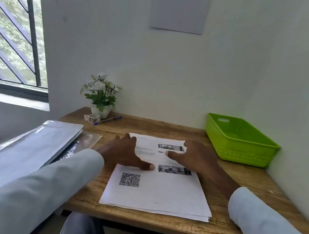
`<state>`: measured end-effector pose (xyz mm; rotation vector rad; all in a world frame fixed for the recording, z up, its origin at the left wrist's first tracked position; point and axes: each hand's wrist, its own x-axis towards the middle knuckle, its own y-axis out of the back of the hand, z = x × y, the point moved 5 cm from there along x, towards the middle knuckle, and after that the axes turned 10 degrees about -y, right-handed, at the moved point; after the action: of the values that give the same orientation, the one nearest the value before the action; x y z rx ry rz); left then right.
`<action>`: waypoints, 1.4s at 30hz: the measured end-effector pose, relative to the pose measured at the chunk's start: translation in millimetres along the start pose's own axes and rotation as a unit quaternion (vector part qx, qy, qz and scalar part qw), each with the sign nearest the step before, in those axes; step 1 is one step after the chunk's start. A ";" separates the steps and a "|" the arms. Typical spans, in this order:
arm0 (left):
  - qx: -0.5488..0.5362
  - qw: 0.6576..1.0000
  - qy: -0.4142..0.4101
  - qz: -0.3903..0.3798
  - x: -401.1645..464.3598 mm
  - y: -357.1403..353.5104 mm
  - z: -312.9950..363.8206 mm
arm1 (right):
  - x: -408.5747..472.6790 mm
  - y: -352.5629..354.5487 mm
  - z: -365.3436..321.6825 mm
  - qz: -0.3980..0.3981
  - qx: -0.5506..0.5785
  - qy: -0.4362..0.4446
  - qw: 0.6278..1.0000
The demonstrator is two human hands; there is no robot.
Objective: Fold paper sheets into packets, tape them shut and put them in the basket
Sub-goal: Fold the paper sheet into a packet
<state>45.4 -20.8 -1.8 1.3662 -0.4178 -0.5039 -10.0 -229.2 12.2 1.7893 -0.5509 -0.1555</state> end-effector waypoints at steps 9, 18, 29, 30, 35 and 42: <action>-0.068 0.998 0.012 0.015 17.1 6.4 -2.8 | 29.5 -23.2 13.3 -0.024 0.250 -0.049 0.967; -0.158 0.984 -0.041 0.064 33.2 19.7 -11.9 | 44.4 -32.1 18.1 -0.169 0.588 -0.118 0.782; -0.602 0.768 -0.001 0.217 59.9 -1.2 -42.2 | 57.7 -25.5 28.0 -0.128 0.686 -0.136 0.704; -0.636 0.746 0.005 0.198 60.6 -7.0 -42.8 | 58.4 -25.7 28.9 -0.121 0.692 -0.140 0.698; -0.678 0.719 -0.039 0.149 55.0 -6.7 -34.9 | 56.8 -27.4 25.3 -0.132 0.717 -0.129 0.672; -0.709 0.677 -0.030 0.193 56.1 -2.0 -41.7 | 55.6 -31.3 26.3 -0.209 0.628 -0.055 0.747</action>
<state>114.7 -19.0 -10.8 -0.2819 -0.2180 -0.3383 37.8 -270.9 -15.1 3.2585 -0.2991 -0.2188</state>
